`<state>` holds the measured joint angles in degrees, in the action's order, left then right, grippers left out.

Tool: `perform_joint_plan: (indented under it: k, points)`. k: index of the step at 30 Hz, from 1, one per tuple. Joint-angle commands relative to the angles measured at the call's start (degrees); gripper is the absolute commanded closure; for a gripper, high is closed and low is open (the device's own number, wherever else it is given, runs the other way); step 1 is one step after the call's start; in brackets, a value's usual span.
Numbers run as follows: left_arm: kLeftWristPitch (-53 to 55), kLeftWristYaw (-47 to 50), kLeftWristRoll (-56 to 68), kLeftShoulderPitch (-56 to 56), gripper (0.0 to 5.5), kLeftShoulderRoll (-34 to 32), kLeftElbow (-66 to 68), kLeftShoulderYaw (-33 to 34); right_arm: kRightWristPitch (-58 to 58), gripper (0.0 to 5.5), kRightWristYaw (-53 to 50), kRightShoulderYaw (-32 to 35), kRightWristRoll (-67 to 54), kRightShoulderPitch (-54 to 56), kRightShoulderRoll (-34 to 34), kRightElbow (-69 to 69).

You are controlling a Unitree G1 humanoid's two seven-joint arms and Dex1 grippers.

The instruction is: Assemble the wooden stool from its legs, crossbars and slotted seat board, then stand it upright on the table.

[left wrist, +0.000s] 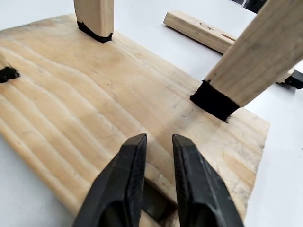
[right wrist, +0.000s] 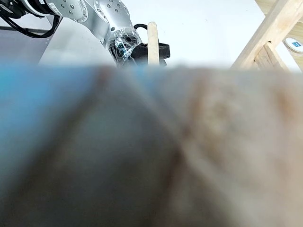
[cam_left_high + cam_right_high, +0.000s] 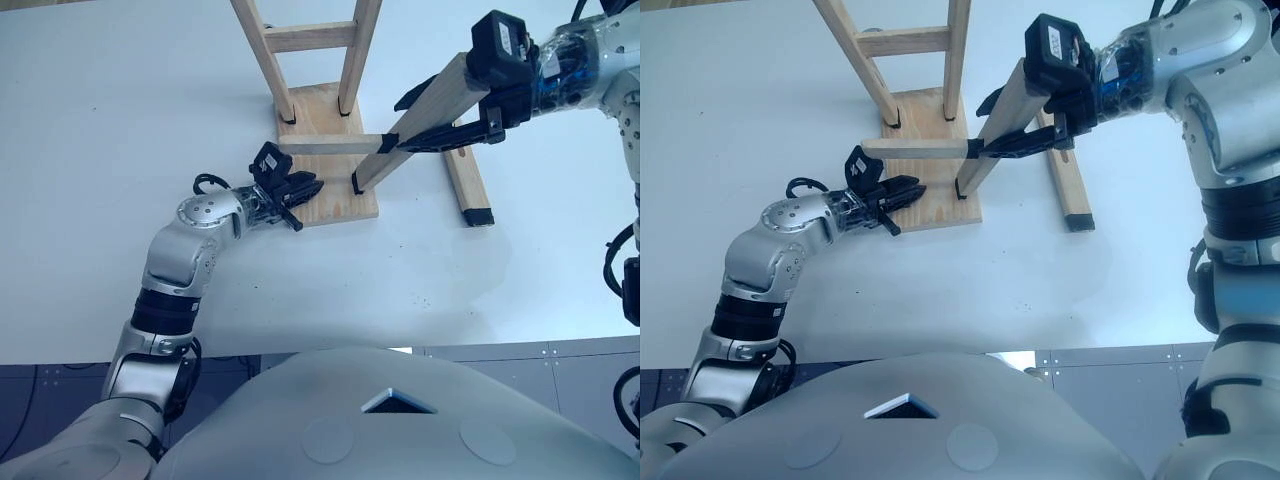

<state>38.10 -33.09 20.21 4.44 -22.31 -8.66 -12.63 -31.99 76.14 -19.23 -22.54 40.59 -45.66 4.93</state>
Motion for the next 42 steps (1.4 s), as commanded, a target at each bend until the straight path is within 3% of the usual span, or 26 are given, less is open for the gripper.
perform_joint_plan:
  k: [1, 4, 14, 24, 32, 34, 42]
  points:
    - [1.7, 0.5, -1.4, -3.5, 4.55, 0.3, 2.9, -1.7, -1.7, 3.43, -2.4, -4.0, 5.8, -1.4, 0.4, -1.8]
    - [0.7, 2.0, -0.7, -4.2, 4.55, 0.8, 3.1, 1.4, -1.8, 3.43, -2.2, -5.5, 6.3, -0.8, 1.5, -4.3]
    - [-2.5, 11.5, 5.4, -2.1, 4.55, 1.7, 7.3, 25.8, 0.3, 3.43, -1.6, -12.6, 9.8, -3.9, 3.5, -8.4]
    - [-3.0, 14.2, 5.3, -1.4, 4.55, 5.0, 7.1, 26.4, -7.6, 3.43, 2.5, -19.1, 9.3, 0.6, 9.5, -19.1]
    - [-3.1, 14.7, 5.3, -2.3, 4.55, 4.7, 6.9, 27.9, -13.9, 3.43, -2.9, -13.8, 4.7, -1.2, 9.4, -13.1]
    - [-3.1, 14.7, 5.1, -2.2, 4.55, 4.6, 7.1, 28.0, -15.4, 2.85, -5.0, -12.2, 3.6, -0.8, 9.5, -11.6]
    - [-3.0, 14.5, 5.1, -2.8, 4.55, 4.5, 6.3, 28.7, -20.1, 1.61, -8.1, -4.6, 0.0, -0.2, 4.5, -2.4]
